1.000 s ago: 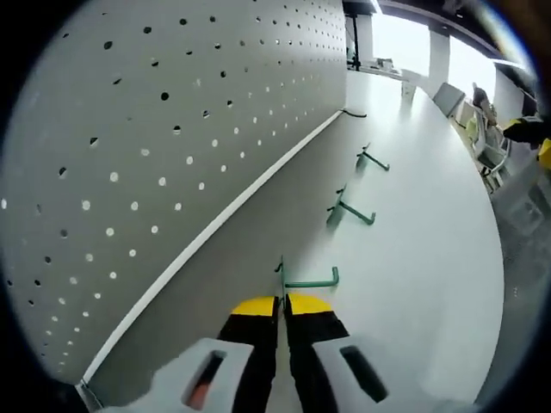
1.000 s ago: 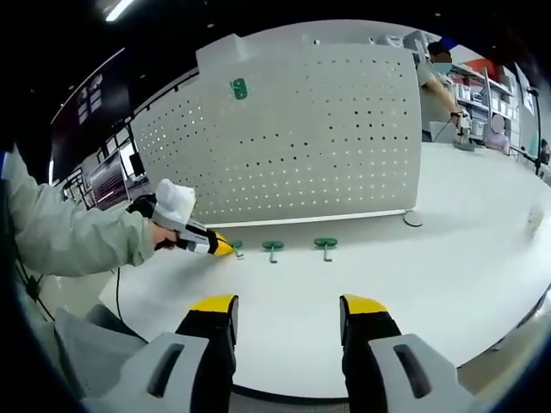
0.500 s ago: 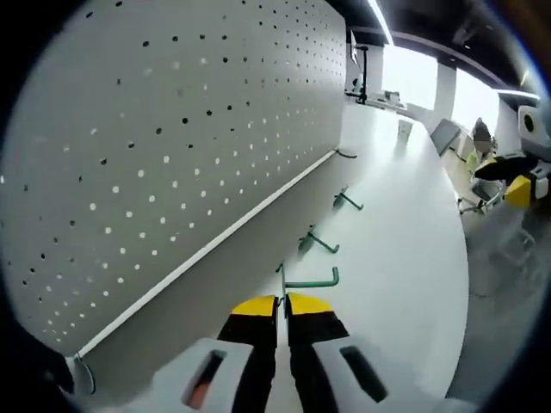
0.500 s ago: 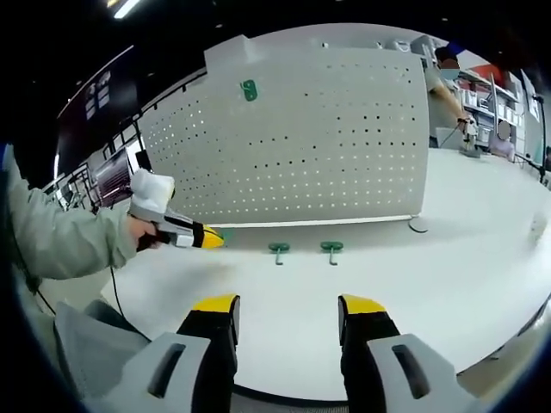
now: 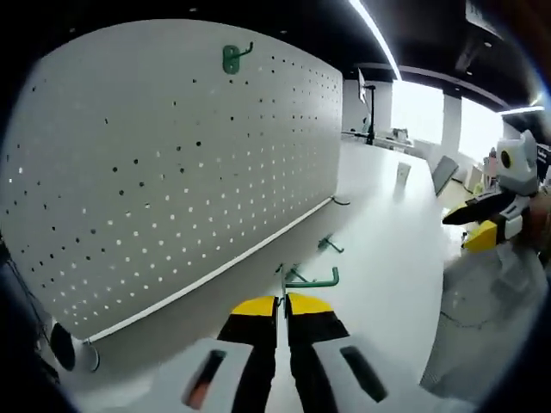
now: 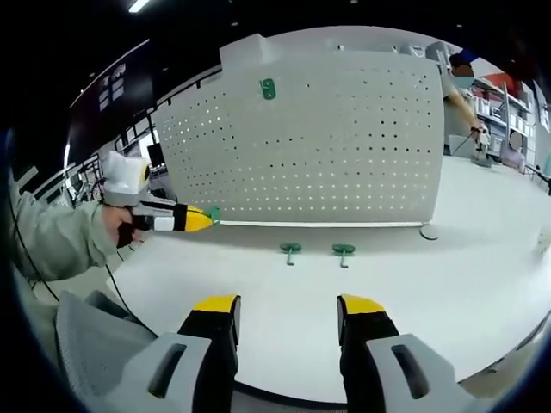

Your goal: Insert the hook assembly into the mounting plate slot until the hook locks in place.

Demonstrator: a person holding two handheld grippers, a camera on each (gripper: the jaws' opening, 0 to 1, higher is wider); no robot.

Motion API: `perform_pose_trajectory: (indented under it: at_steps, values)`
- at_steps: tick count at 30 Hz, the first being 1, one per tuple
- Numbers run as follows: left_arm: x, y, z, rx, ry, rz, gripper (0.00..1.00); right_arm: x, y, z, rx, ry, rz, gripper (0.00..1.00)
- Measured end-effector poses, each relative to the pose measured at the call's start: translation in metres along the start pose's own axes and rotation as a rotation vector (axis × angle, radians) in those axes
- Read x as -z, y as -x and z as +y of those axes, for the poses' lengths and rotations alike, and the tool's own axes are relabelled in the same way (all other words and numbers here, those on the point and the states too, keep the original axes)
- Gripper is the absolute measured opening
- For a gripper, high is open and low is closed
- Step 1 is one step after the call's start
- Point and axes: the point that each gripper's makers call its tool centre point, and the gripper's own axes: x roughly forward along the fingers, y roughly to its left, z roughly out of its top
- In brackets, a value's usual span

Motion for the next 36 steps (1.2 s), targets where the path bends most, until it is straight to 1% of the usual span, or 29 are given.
perform_pose_trajectory:
  at_steps: [3,7,10,13,14,16,20,23,24,25,27,28,31,36]
  values:
    - [-0.007,0.014,-0.002,-0.031,0.020,-0.035,0.03,0.000,0.000,0.000,-0.006,-0.005,0.000,0.43]
    - [-0.015,0.026,-0.005,-0.049,0.011,-0.073,0.03,-0.002,0.001,0.001,-0.013,-0.011,-0.007,0.43]
    - [-0.021,0.035,-0.009,-0.062,0.023,-0.107,0.03,-0.001,0.001,0.003,-0.026,-0.010,-0.004,0.43]
    - [-0.028,0.045,-0.014,-0.071,0.042,-0.144,0.03,-0.004,0.004,0.003,-0.034,-0.025,-0.016,0.42]
    - [-0.030,0.047,-0.015,-0.075,0.044,-0.153,0.03,-0.006,0.004,0.005,-0.039,-0.024,-0.019,0.41]
    - [-0.033,0.051,-0.017,-0.080,0.053,-0.174,0.03,-0.011,0.006,0.013,-0.064,0.027,-0.042,0.39]
    - [-0.038,0.058,-0.022,-0.084,0.062,-0.198,0.03,-0.012,0.006,0.017,-0.085,0.018,-0.038,0.37]
    - [-0.042,0.062,-0.025,-0.089,0.064,-0.218,0.03,-0.021,0.008,0.022,-0.100,0.034,-0.054,0.35]
    - [-0.043,0.064,-0.026,-0.092,0.060,-0.223,0.03,-0.028,0.009,0.025,-0.108,0.061,-0.069,0.35]
    - [-0.043,0.065,-0.026,-0.097,0.057,-0.228,0.03,-0.030,0.010,0.026,-0.112,0.069,-0.074,0.35]
    - [-0.044,0.068,-0.026,-0.101,0.064,-0.237,0.03,-0.040,0.011,0.031,-0.133,0.062,-0.091,0.34]
    - [-0.045,0.069,-0.027,-0.102,0.065,-0.244,0.03,-0.042,0.012,0.032,-0.135,0.061,-0.094,0.34]
    - [-0.048,0.073,-0.029,-0.105,0.057,-0.270,0.03,-0.058,0.014,0.041,-0.164,0.066,-0.129,0.33]
    - [-0.052,0.079,-0.032,-0.109,0.057,-0.305,0.03,-0.076,0.016,0.058,-0.211,0.098,-0.159,0.28]
